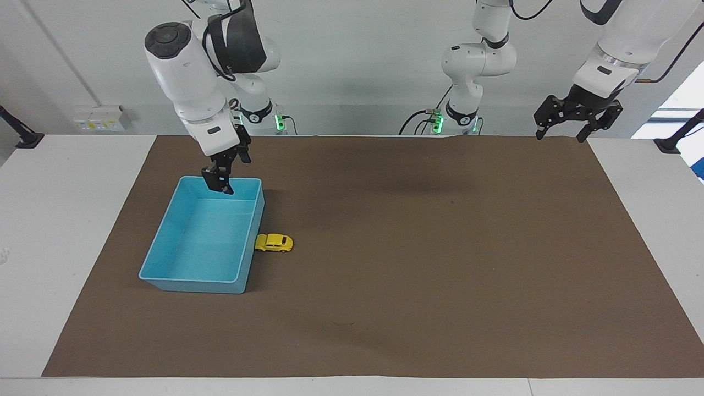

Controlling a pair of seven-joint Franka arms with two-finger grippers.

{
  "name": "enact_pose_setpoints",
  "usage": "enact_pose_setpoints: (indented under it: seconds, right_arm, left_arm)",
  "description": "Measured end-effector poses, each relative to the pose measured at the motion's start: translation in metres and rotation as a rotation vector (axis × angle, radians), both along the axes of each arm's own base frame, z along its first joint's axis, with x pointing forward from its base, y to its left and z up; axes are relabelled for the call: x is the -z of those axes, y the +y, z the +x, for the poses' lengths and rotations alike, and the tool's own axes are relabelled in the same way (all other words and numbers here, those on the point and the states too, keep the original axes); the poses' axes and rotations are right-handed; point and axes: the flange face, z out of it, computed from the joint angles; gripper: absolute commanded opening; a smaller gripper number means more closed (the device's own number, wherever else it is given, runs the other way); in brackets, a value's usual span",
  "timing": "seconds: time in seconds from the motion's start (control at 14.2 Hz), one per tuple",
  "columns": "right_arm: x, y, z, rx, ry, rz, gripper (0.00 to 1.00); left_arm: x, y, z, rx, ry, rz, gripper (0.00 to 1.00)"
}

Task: Wind up and store yellow beetle car
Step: 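Move the right gripper over the blue box toward the car, then lower the right gripper onto the car beside the box rim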

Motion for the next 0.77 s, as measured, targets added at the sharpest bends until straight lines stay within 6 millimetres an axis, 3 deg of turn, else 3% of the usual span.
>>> enact_pose_setpoints:
  seconds: [0.42, 0.77]
  right_arm:
    - [0.041, 0.016, 0.012, -0.082, 0.007, -0.001, 1.00]
    - [0.059, 0.018, 0.020, -0.129, -0.006, 0.002, 1.00]
  left_arm:
    - [-0.002, 0.000, 0.004, -0.005, 0.008, -0.007, 1.00]
    - [0.000, -0.002, 0.008, -0.002, 0.019, -0.007, 1.00]
